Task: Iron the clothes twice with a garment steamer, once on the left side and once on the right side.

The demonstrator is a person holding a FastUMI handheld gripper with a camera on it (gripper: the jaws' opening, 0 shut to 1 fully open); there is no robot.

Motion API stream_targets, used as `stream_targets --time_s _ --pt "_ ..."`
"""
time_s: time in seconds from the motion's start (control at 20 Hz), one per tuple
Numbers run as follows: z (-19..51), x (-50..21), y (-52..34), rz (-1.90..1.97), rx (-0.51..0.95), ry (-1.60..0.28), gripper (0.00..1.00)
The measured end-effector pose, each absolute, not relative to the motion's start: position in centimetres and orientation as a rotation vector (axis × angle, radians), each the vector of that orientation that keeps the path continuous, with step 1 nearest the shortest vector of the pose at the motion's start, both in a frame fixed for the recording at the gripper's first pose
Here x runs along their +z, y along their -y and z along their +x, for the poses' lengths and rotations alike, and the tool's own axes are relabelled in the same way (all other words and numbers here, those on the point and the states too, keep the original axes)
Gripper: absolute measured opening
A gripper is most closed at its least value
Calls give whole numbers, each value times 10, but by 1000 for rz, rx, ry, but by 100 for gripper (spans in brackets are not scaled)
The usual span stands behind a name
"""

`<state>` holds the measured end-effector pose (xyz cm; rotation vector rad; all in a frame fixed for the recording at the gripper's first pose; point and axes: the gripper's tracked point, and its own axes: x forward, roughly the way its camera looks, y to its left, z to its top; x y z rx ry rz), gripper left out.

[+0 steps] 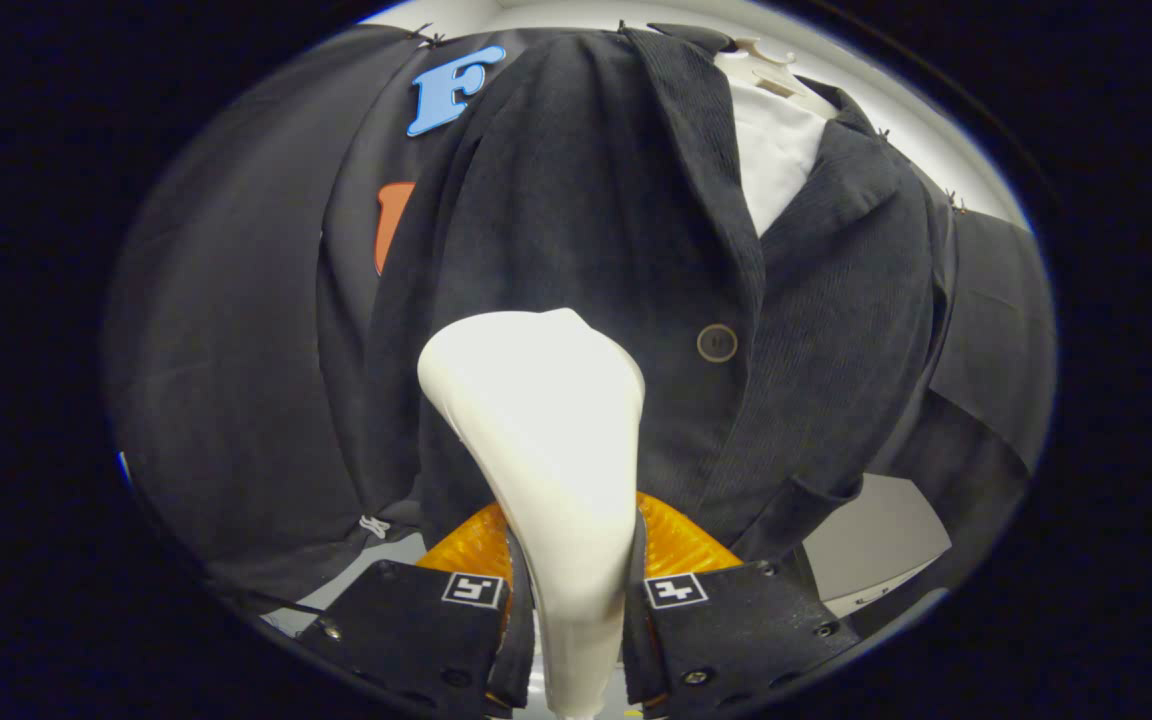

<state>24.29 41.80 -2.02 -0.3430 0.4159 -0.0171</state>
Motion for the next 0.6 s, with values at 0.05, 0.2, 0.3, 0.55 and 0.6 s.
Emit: stream_targets --time_s 0.05,0.2,0.3,0.55,0.6 --pt "243 -25 -416 -347 -21 -420 38" --pt "238 -44 -413 -359 -28 -443 38" --pt "237 -55 -413 -363 -30 -457 38" --pt "230 -84 -412 -387 -38 -501 38" --pt "230 -91 -410 -392 -40 -510 38"
